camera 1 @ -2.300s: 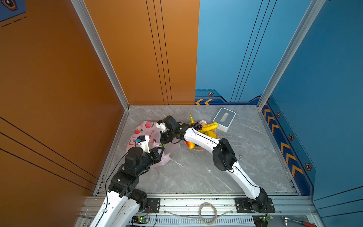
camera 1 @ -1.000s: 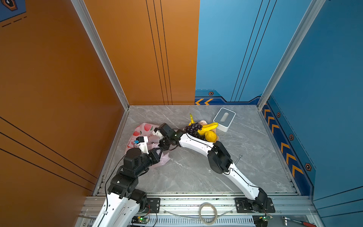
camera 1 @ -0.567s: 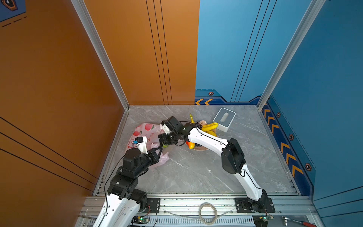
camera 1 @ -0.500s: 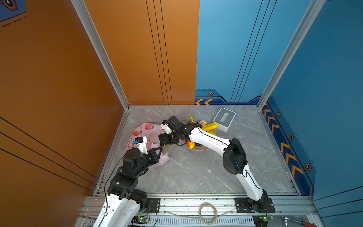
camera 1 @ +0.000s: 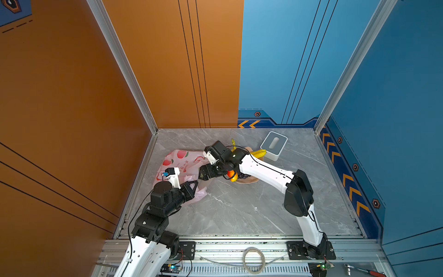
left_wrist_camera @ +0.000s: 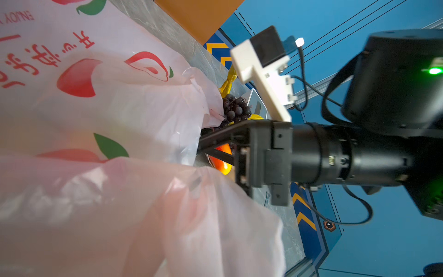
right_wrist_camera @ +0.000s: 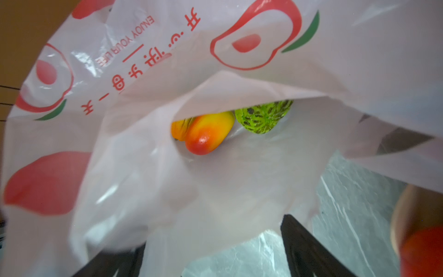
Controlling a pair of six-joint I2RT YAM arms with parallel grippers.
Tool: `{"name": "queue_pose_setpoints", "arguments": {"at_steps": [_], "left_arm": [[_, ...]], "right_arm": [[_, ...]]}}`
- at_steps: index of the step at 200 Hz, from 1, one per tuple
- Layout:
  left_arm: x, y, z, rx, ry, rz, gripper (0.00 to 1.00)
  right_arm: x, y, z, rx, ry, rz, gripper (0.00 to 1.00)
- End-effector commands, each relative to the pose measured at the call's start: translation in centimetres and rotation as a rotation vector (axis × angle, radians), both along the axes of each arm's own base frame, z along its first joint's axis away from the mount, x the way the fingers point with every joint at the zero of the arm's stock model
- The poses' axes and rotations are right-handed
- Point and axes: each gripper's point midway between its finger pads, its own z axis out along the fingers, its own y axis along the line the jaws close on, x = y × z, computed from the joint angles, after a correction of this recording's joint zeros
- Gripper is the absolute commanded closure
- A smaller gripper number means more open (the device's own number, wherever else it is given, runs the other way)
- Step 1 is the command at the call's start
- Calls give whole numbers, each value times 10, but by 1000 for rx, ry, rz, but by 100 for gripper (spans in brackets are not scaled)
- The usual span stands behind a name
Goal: Place the fruits into the plastic bag
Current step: Place the fruit in the plastic bag, then pick up the fruit from the plate.
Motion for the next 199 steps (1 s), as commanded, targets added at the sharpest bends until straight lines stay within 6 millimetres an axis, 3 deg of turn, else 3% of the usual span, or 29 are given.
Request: {"name": "queue_pose_setpoints", "arguments": {"at_steps": [1, 56, 59, 103, 149, 179, 199], "left_arm": [[-1, 0, -3, -9, 8, -8, 100], [0, 0, -4, -17, 7, -3, 100], [0, 0, -4, -17, 8, -4, 100], [1, -1, -4, -14, 8, -7, 100], [1, -1, -4, -15, 9, -7, 100], [2, 0, -5, -14, 11, -7, 100], [2, -1, -4, -15, 12, -8, 100]], "right_arm": [[-16, -17, 32, 17, -29, 30, 14], [-26, -47, 68, 38, -91, -4, 14], [-28, -52, 61, 17, -84, -9, 14], [-29, -94, 67, -111, -170, -69, 14], [-27, -136, 56, -312, -254, -114, 9], [-23, -152, 47, -440, -312, -121, 0], [-21, -155, 41, -529, -347, -100, 0]]}}
